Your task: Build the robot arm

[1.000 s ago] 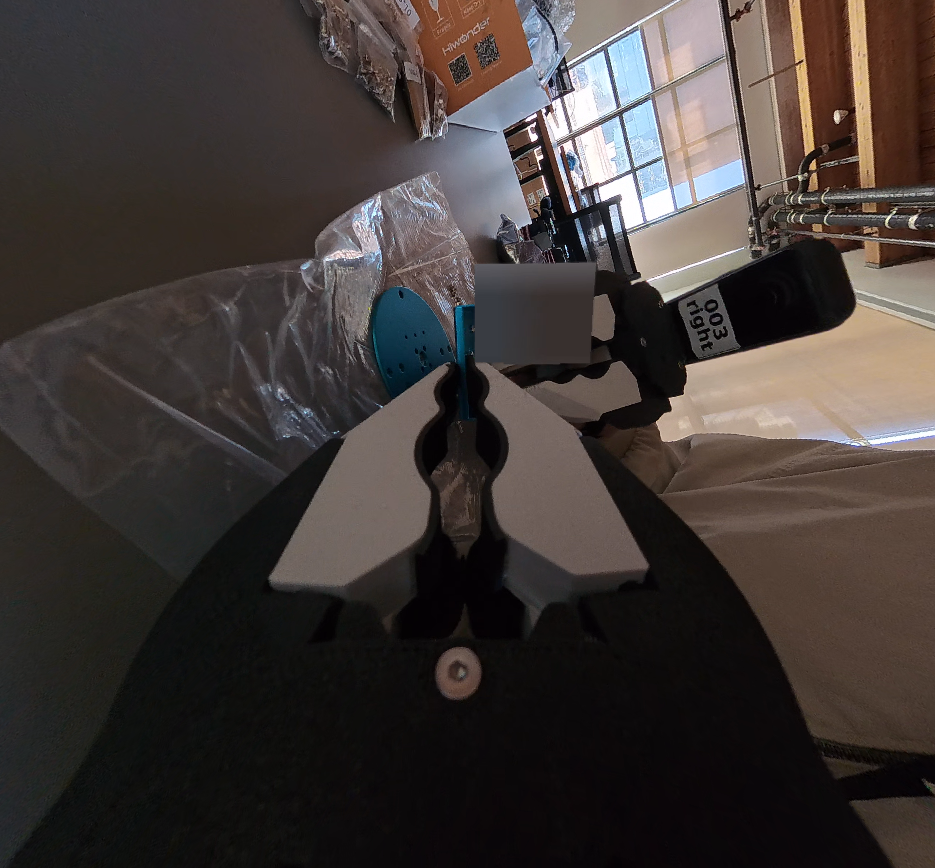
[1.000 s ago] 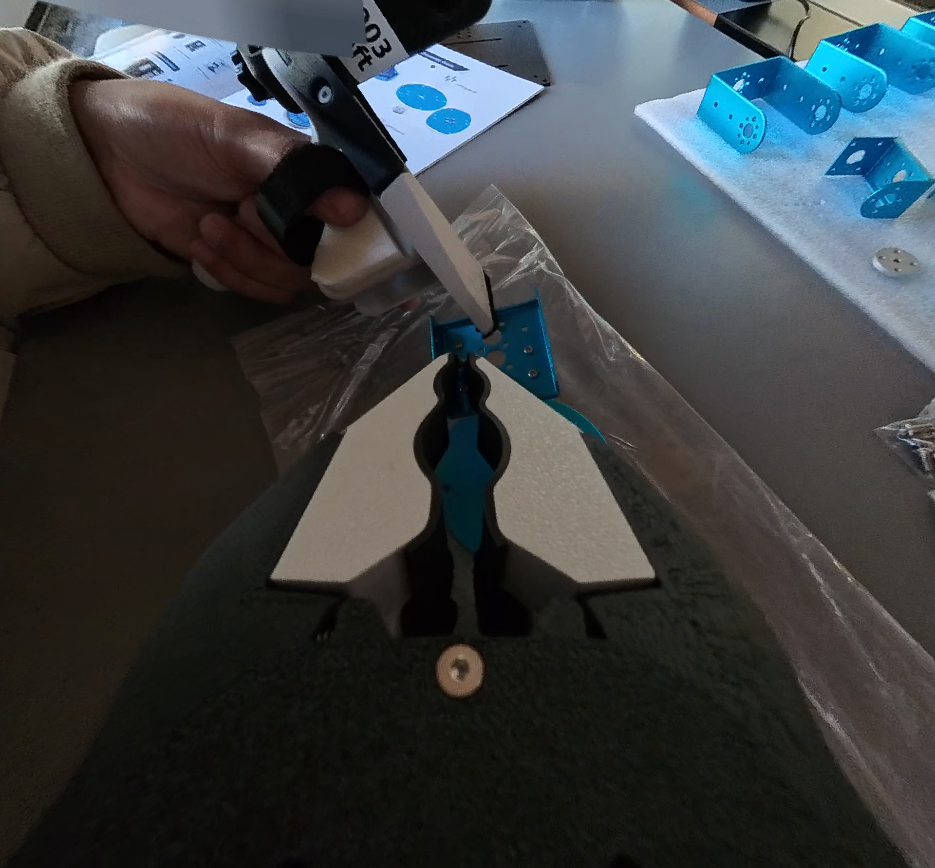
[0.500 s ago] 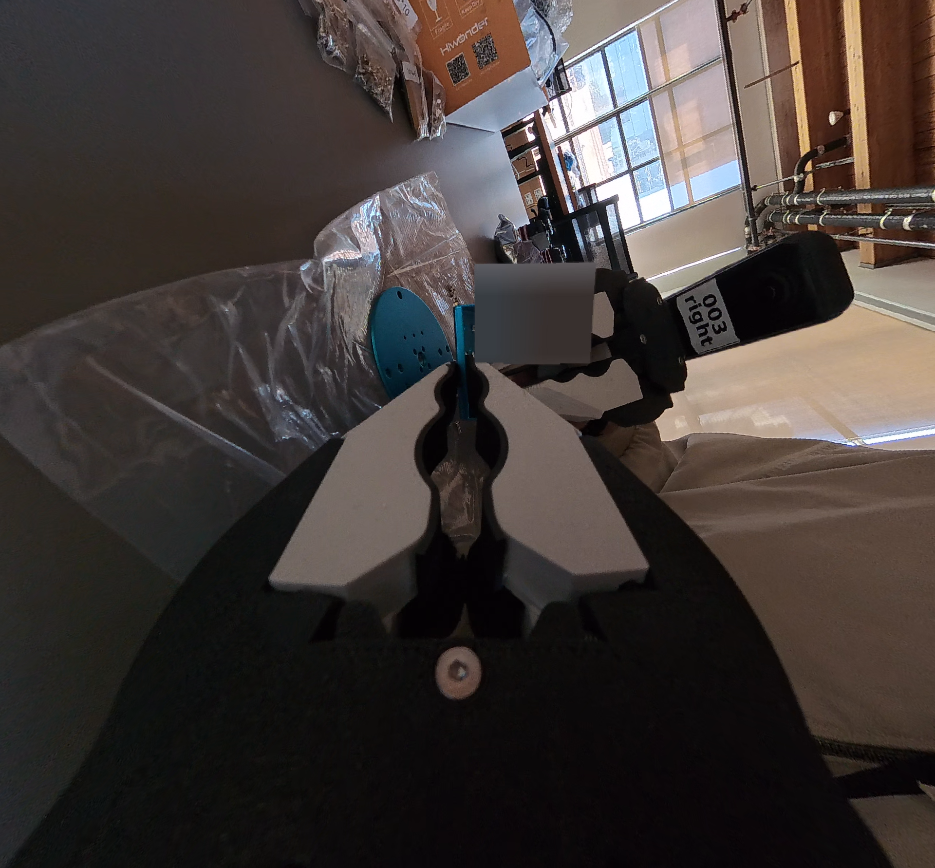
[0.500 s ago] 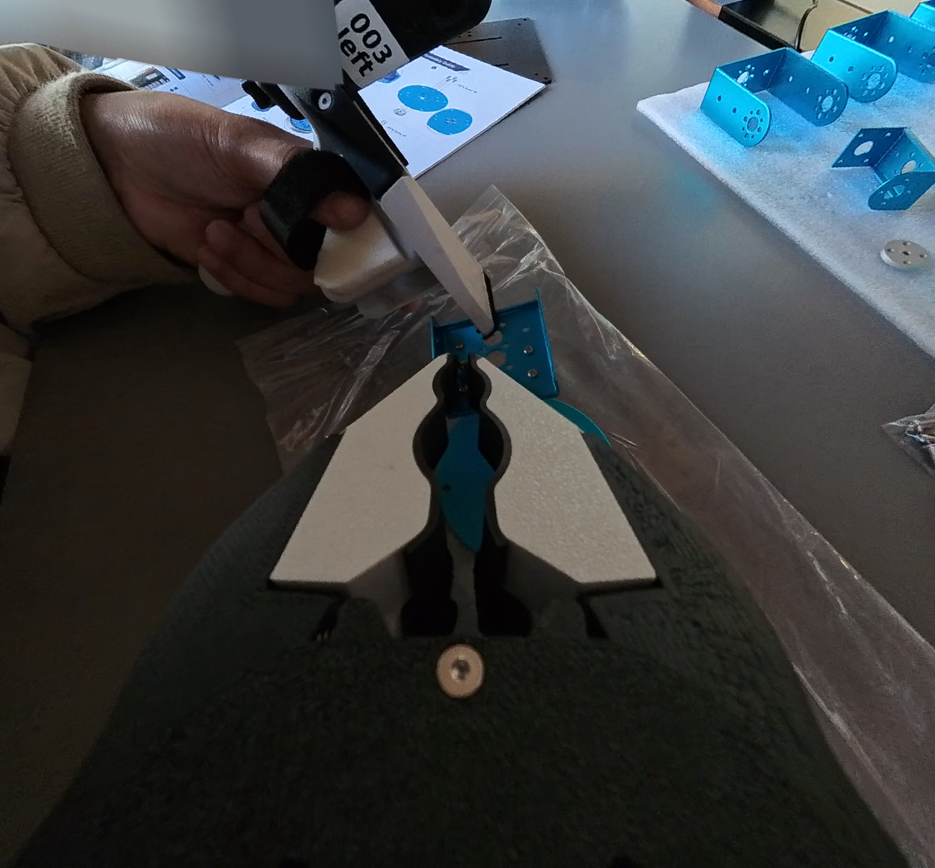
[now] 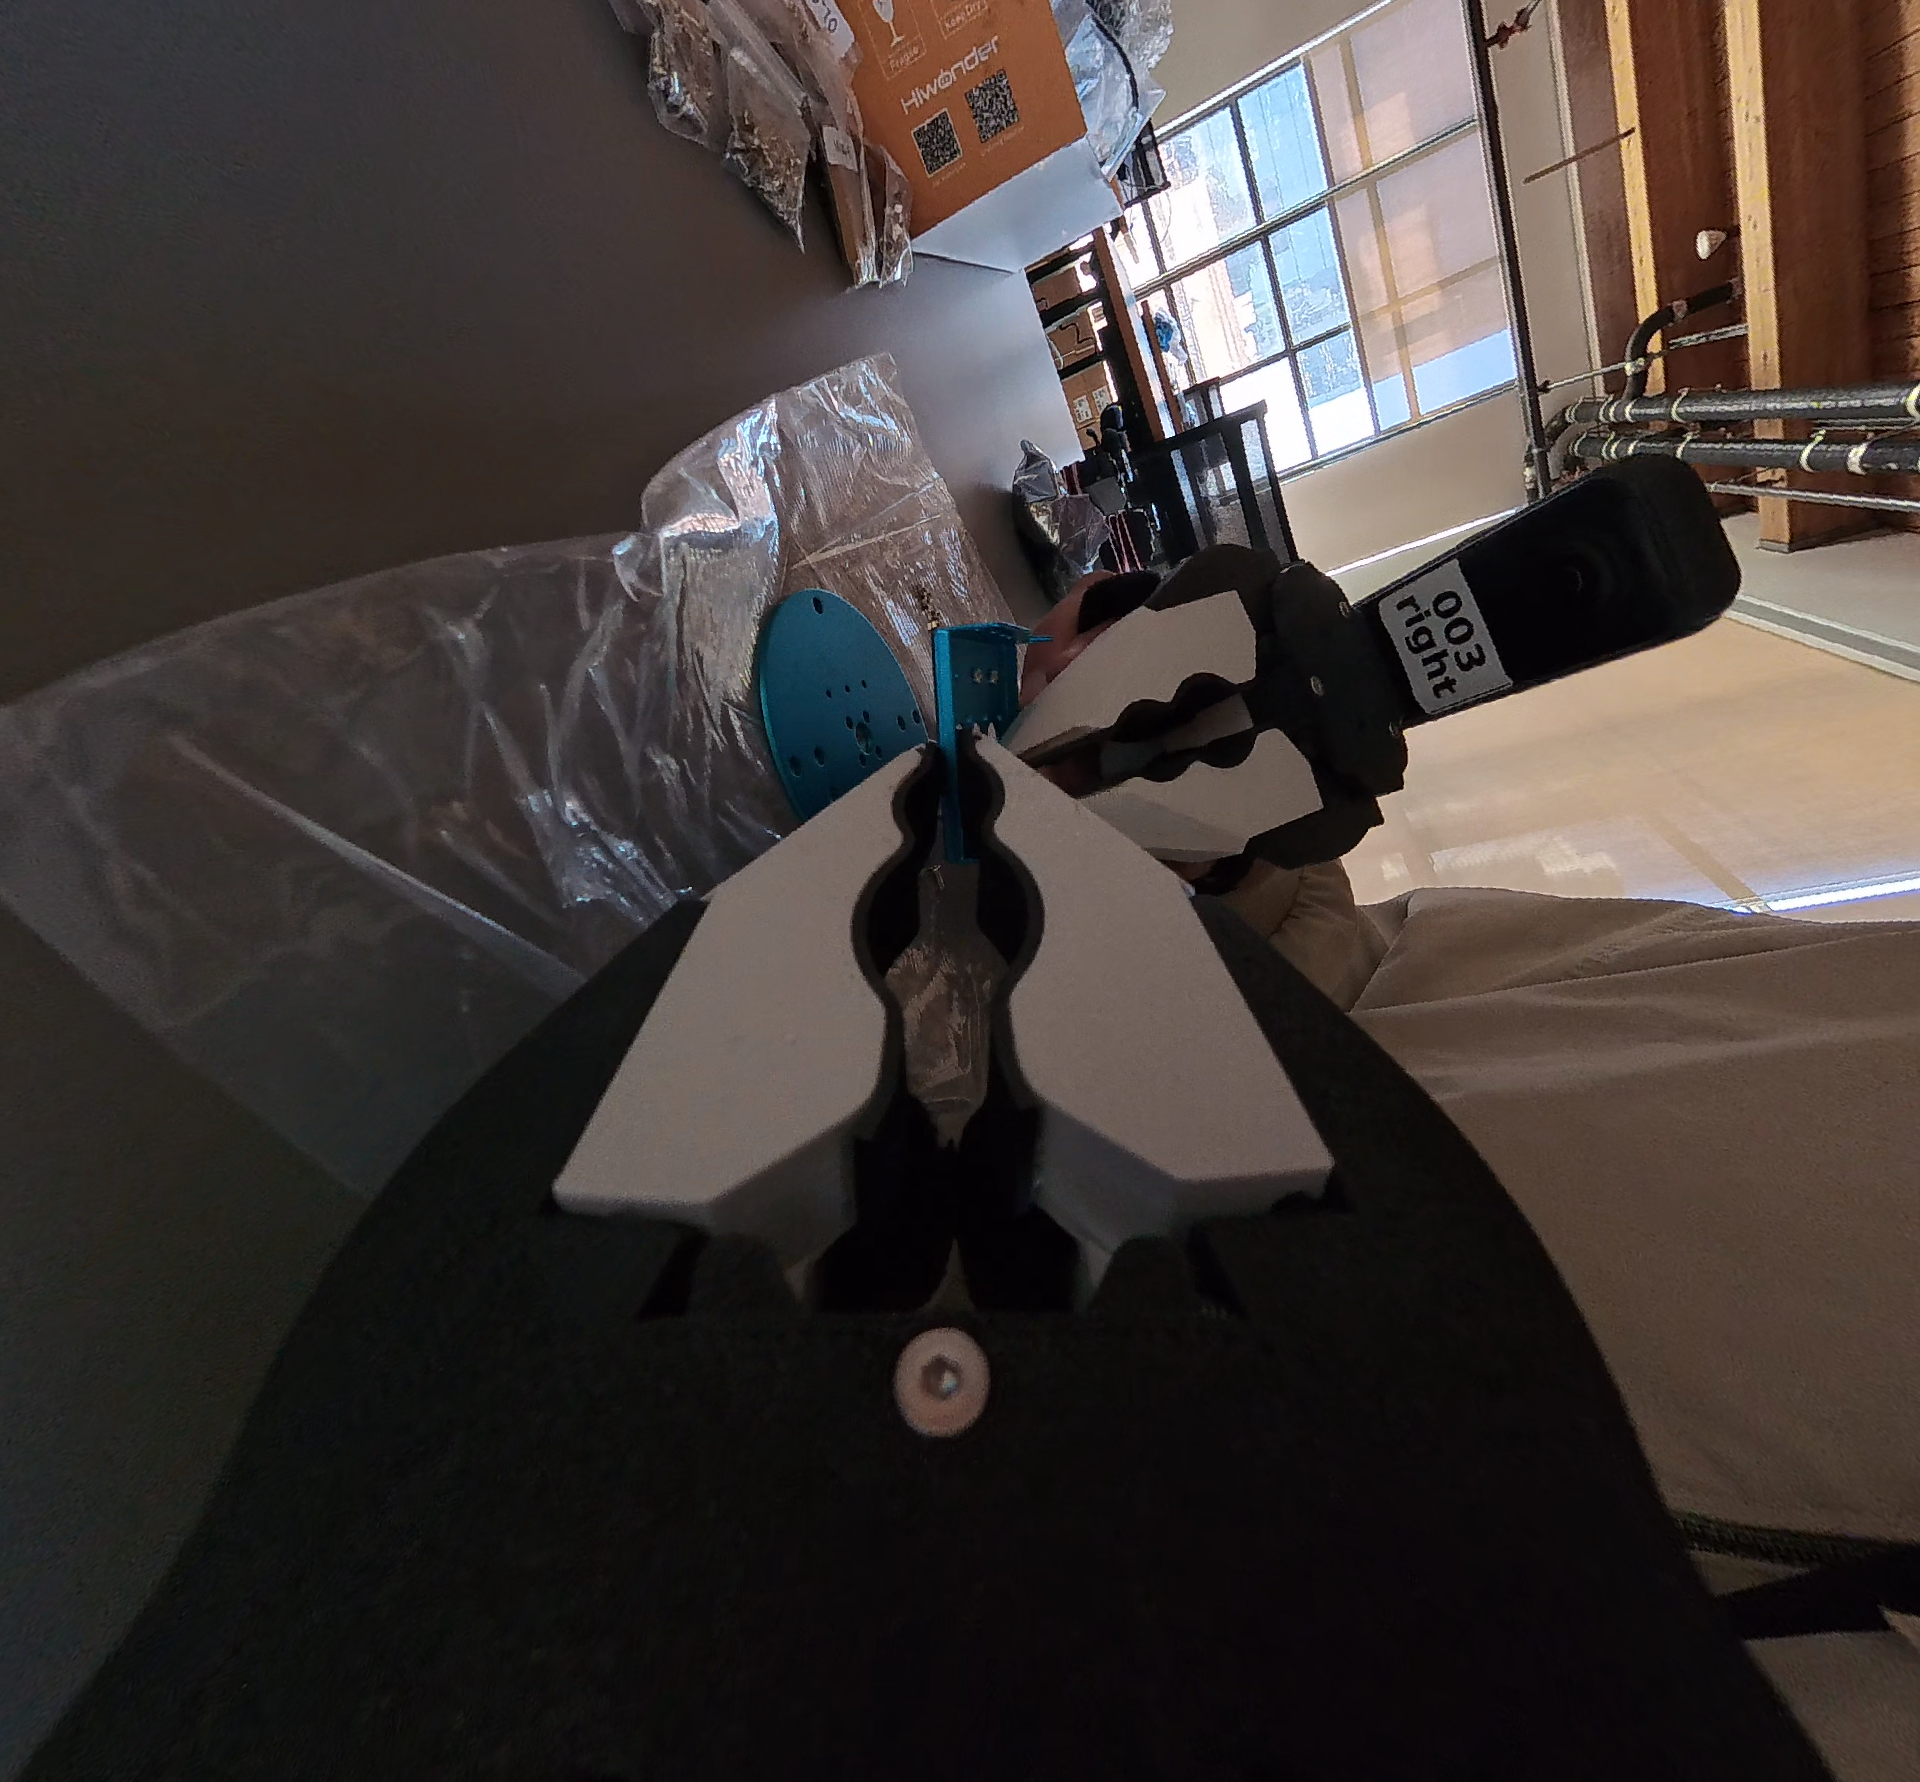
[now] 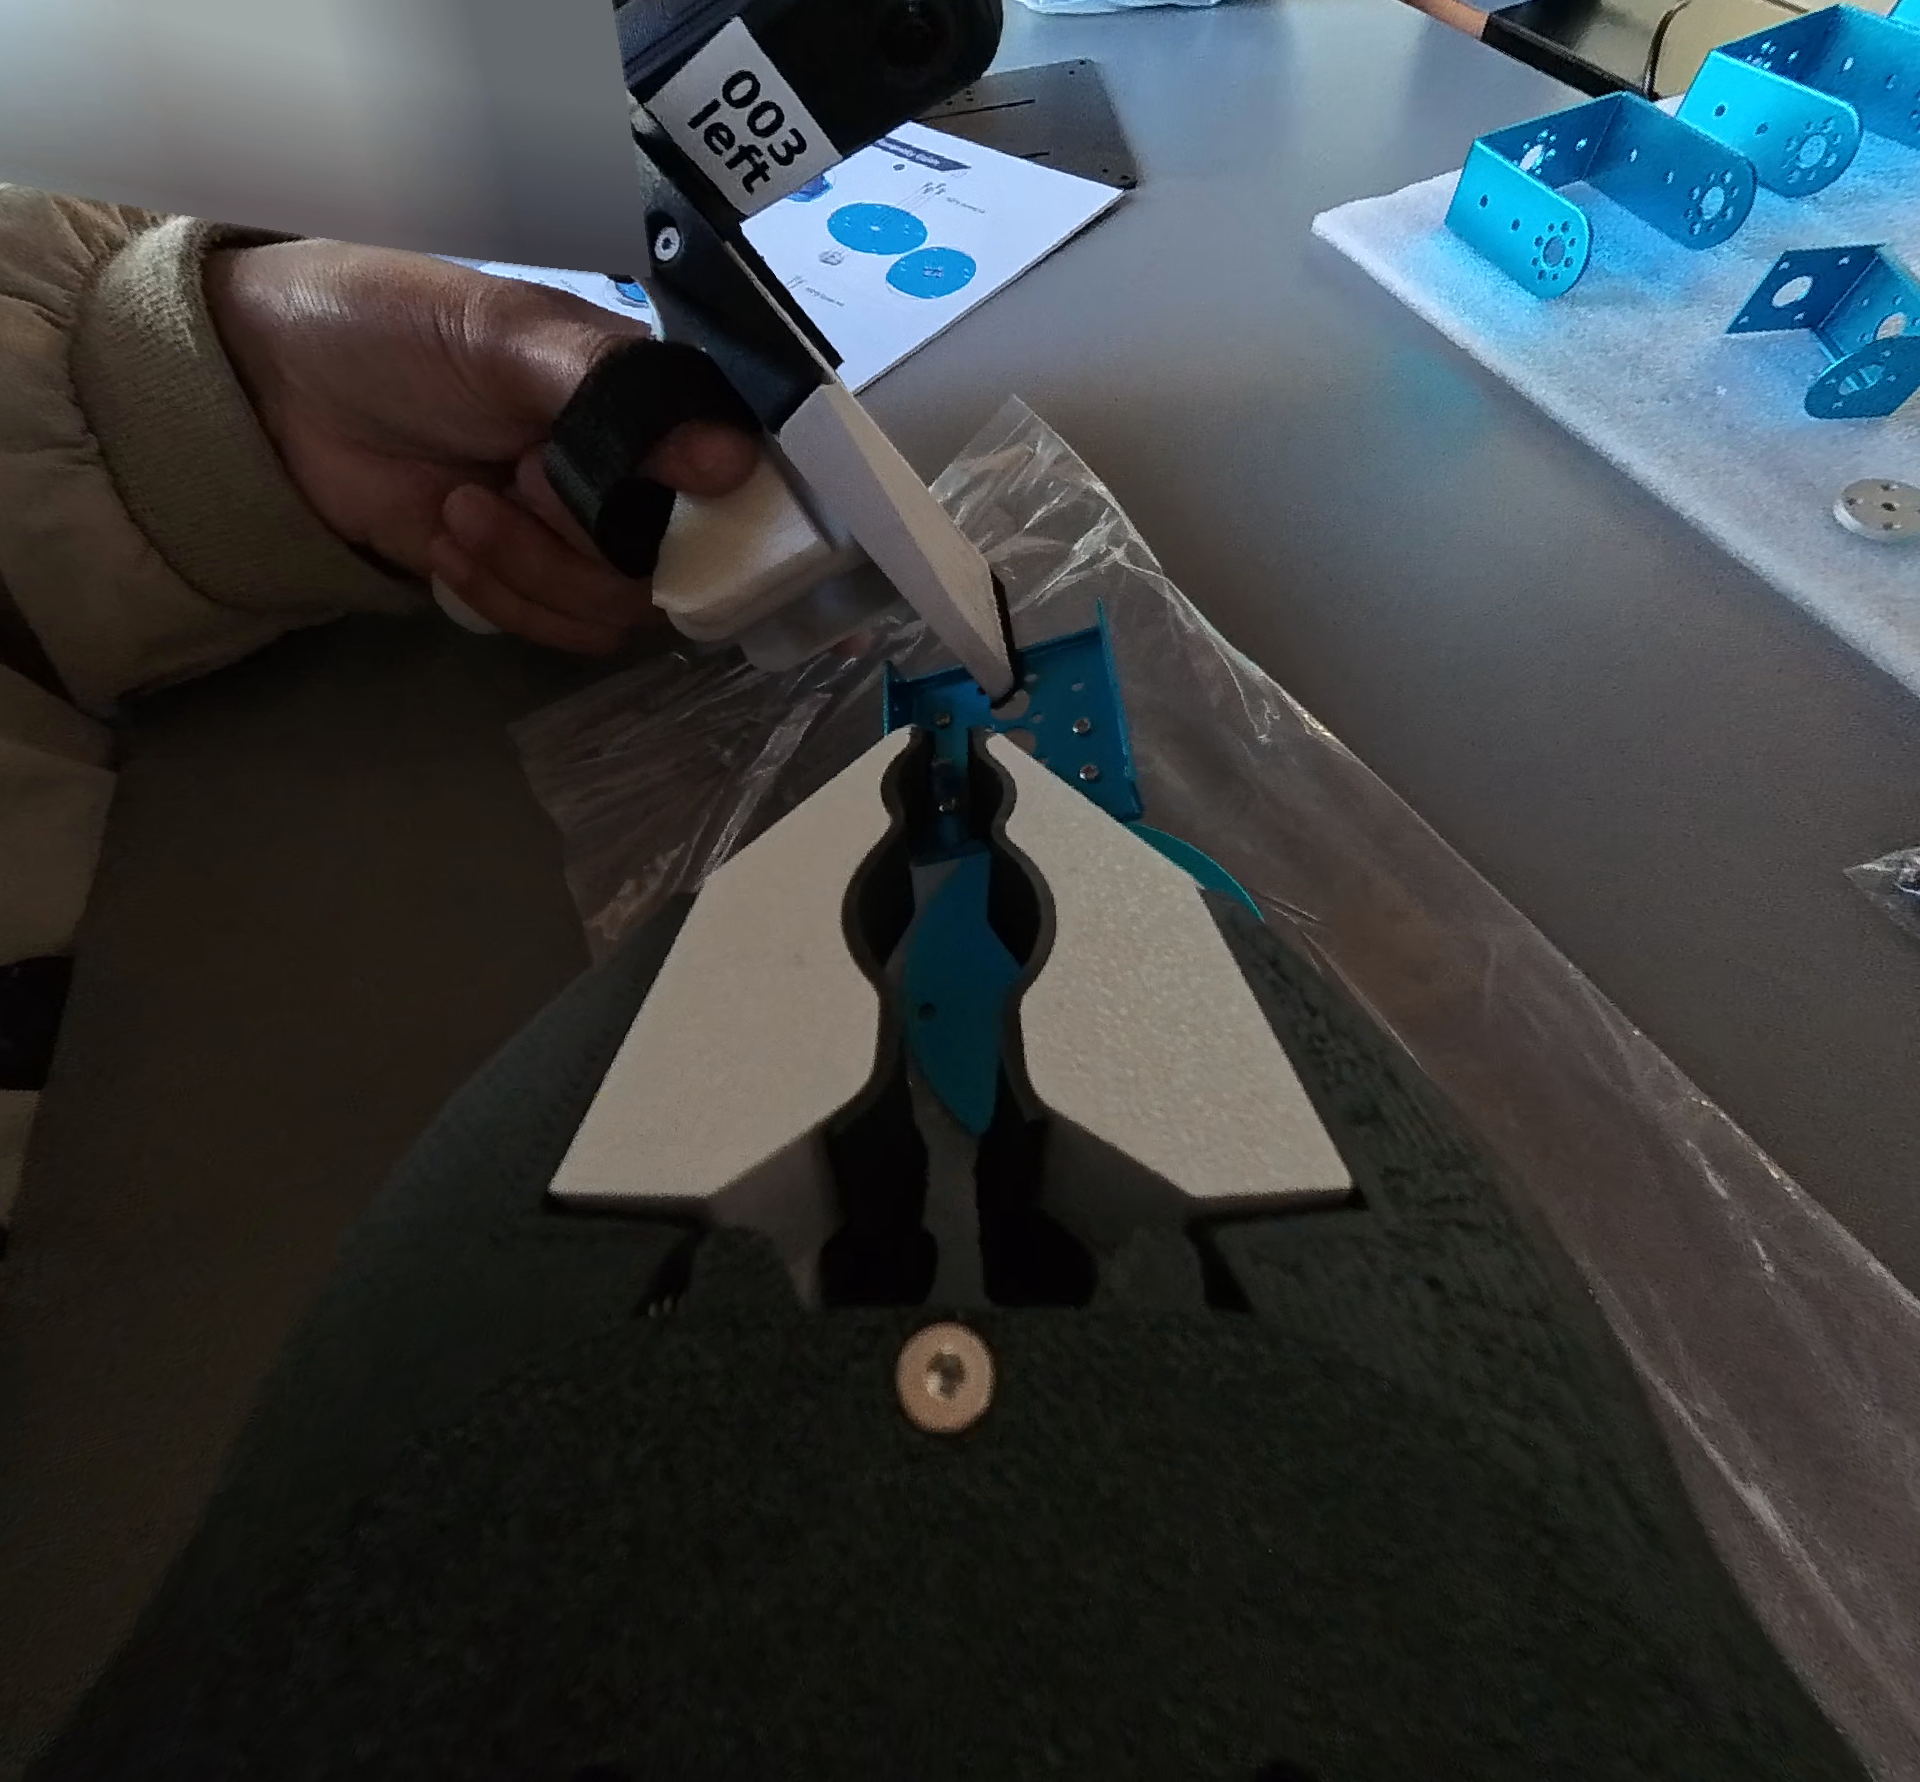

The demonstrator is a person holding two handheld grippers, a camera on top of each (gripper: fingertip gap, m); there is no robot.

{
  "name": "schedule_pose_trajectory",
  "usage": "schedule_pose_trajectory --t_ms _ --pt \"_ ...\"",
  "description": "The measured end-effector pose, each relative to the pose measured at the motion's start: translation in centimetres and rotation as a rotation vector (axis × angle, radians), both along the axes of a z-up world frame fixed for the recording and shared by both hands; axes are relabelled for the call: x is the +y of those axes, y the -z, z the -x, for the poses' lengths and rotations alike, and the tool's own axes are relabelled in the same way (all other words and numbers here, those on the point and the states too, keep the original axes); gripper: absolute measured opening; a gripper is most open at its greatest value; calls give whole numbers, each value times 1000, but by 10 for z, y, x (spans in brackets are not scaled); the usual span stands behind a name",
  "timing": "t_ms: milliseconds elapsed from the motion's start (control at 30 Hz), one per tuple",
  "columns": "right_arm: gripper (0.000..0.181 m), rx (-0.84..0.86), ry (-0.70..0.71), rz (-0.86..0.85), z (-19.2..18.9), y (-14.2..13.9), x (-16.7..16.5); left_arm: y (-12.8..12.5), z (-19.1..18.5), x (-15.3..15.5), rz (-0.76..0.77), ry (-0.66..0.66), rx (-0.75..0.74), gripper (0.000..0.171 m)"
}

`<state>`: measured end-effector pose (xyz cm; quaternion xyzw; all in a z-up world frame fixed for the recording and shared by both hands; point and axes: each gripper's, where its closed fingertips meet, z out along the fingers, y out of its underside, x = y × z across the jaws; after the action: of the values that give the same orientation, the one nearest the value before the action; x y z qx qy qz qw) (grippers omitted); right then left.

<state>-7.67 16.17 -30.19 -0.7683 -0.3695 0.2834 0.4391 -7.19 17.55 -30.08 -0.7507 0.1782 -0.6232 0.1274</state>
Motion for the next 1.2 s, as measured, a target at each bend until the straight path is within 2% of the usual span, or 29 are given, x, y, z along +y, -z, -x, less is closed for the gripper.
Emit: schedule_pose_trajectory --t_ms 133,300,367,467,600,733,1200 --pt "8 11 0 -1 0 -2 0 0 0 0 0 0 0 1" --pt "9 102 24 -40 -12 -24 -1 0 0 0 2 0 -2 1" --pt "9 92 20 -26 -18 -21 -3 0 0 0 2 2 -2 1" --pt "13 71 -76 -49 -7 -21 -18 0 -1 -2 1 8 -1 2" --pt "24 -91 -124 -141 4 -11 -21 0 -1 -2 1 7 -1 1" --pt "24 -187 -129 -197 8 -3 -17 0 -1 -2 -1 10 1 1" --pt "20 -195 -106 -160 6 6 -14 0 -1 -2 -2 7 4 1"
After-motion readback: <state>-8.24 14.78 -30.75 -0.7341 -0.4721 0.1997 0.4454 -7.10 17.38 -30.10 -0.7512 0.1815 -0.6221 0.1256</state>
